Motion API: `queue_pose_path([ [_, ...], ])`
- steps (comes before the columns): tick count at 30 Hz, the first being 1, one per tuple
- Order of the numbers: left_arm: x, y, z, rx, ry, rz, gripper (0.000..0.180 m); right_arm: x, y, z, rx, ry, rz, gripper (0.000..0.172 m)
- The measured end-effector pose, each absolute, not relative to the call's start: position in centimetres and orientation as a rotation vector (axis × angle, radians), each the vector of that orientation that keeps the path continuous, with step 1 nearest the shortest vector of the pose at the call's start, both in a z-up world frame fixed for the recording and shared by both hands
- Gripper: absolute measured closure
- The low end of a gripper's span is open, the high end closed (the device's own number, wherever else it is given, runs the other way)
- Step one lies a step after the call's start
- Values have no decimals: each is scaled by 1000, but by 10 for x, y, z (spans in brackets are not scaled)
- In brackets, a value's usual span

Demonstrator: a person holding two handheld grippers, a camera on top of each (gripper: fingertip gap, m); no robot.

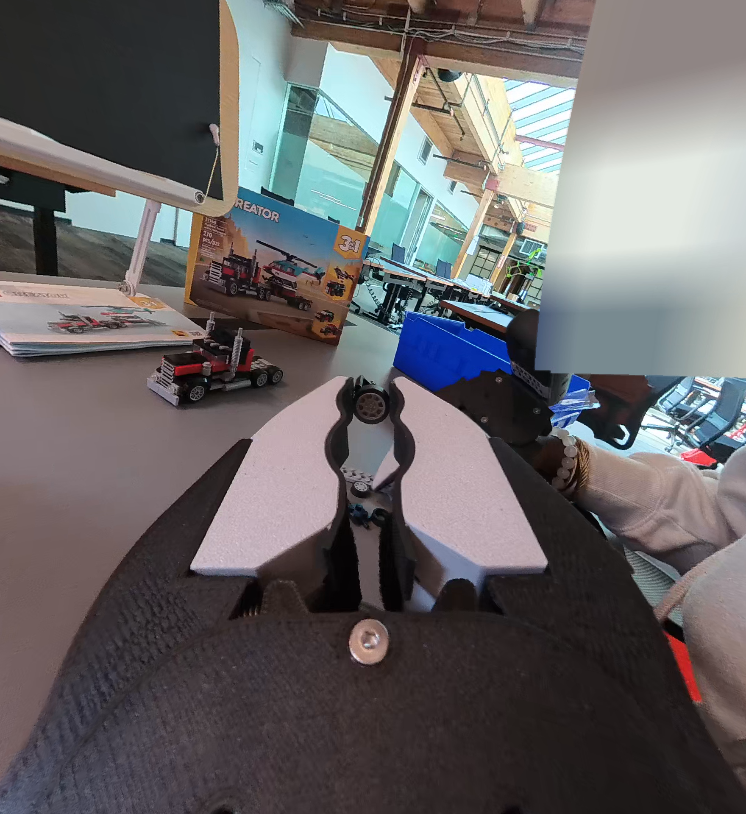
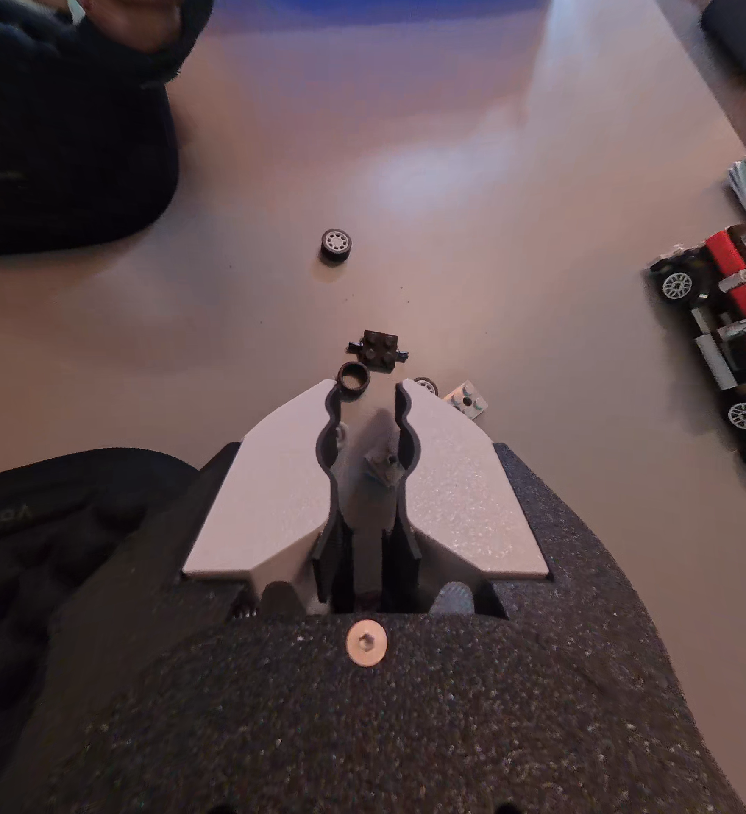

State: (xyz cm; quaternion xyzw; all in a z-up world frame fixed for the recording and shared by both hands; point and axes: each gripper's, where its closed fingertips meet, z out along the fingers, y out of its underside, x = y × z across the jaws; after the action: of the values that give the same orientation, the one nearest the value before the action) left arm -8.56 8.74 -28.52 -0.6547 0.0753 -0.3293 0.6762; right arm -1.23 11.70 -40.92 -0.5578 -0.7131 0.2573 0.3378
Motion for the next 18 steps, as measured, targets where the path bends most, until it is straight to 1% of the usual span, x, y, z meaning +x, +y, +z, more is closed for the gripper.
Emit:
queue_pose_path([
  [5,-84,88,-288,-1473,121,-883,165,-21,116,-389,-1382,-1779,732,140],
  [8,-79,87,-289,-1481,122,-958,165,-32,111,-355,-1245,-1660,806,144],
  [10,-72,82,-284,-1441,160,-1037,165,-39,98,-321,-1174,-1508,1040,149],
  [13,-61,68,-268,-1319,266,-1076,165,-43,90,-280,-1273,-1206,1606,153],
  [15,-55,63,-264,-1279,360,-970,165,-44,85,-271,-1312,-1093,1845,149],
  [18,-47,60,-267,-1283,453,-864,165,-47,75,-275,-1379,-1055,1987,151],
])
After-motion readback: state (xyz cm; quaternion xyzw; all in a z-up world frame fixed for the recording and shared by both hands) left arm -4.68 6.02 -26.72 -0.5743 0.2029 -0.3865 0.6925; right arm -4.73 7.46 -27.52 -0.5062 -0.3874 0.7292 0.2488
